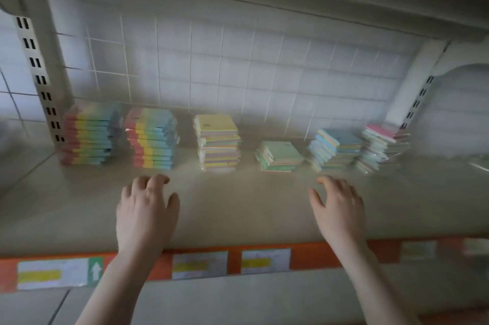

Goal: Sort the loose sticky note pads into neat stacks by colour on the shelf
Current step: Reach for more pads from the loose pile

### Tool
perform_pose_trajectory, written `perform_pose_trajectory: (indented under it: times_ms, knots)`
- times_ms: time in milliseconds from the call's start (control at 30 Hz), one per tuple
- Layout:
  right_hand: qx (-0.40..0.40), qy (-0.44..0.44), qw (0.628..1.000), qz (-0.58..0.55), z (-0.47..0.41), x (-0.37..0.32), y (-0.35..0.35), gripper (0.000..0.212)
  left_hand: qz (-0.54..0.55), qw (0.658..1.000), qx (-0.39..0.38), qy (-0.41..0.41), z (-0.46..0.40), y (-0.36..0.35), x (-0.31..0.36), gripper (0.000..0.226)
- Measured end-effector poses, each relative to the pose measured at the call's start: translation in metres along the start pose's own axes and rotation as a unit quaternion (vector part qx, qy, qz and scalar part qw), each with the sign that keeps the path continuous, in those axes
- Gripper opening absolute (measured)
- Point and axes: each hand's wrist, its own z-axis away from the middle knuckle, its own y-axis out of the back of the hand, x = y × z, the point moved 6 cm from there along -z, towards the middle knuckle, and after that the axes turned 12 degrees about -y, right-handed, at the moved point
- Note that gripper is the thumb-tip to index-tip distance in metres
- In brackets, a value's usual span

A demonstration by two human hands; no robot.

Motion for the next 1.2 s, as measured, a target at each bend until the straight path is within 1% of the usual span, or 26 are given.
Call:
perform_pose_trajectory:
  times_ms: [167, 233, 367, 467, 600, 733, 833, 967, 1100, 1200]
  knots:
    - [0.026, -0.01, 1.0, -0.011, -0.021, 0.088, 0.028, 0.029, 0.024, 0.999, 0.017, -0.044, 0.01, -0.03, 0.102, 0.03]
    - [0.032, -0.011, 0.999, -0.01, -0.031, 0.127, 0.041, 0.026, 0.039, 0.997, 0.019, -0.063, 0.017, -0.045, 0.15, 0.03]
    - [0.043, -0.014, 0.999, -0.008, -0.049, 0.206, 0.065, 0.02, 0.061, 0.993, 0.011, -0.095, 0.032, -0.077, 0.244, 0.031]
    - [0.023, -0.029, 0.999, -0.01, -0.059, 0.264, 0.081, 0.024, 0.088, 0.989, -0.001, -0.116, 0.041, -0.101, 0.309, 0.03]
    - [0.038, -0.039, 0.998, 0.004, -0.077, 0.328, 0.097, 0.025, 0.108, 0.982, -0.025, -0.152, 0.045, -0.134, 0.382, 0.031]
    - [0.059, -0.076, 0.995, 0.024, -0.101, 0.381, 0.099, 0.025, 0.116, 0.976, -0.049, -0.175, 0.037, -0.165, 0.438, 0.033]
    - [0.051, -0.091, 0.994, 0.041, -0.12, 0.416, 0.089, 0.025, 0.122, 0.972, -0.062, -0.193, 0.03, -0.189, 0.468, 0.033]
    - [0.043, -0.107, 0.992, 0.06, -0.144, 0.458, 0.079, 0.024, 0.138, 0.968, -0.081, -0.191, 0.021, -0.222, 0.503, 0.034]
    - [0.036, -0.123, 0.99, 0.066, -0.166, 0.497, 0.083, 0.02, 0.146, 0.961, -0.121, -0.203, 0.017, -0.247, 0.546, 0.036]
    - [0.033, -0.134, 0.989, 0.059, -0.181, 0.533, 0.087, 0.016, 0.141, 0.961, -0.129, -0.201, 0.014, -0.258, 0.579, 0.034]
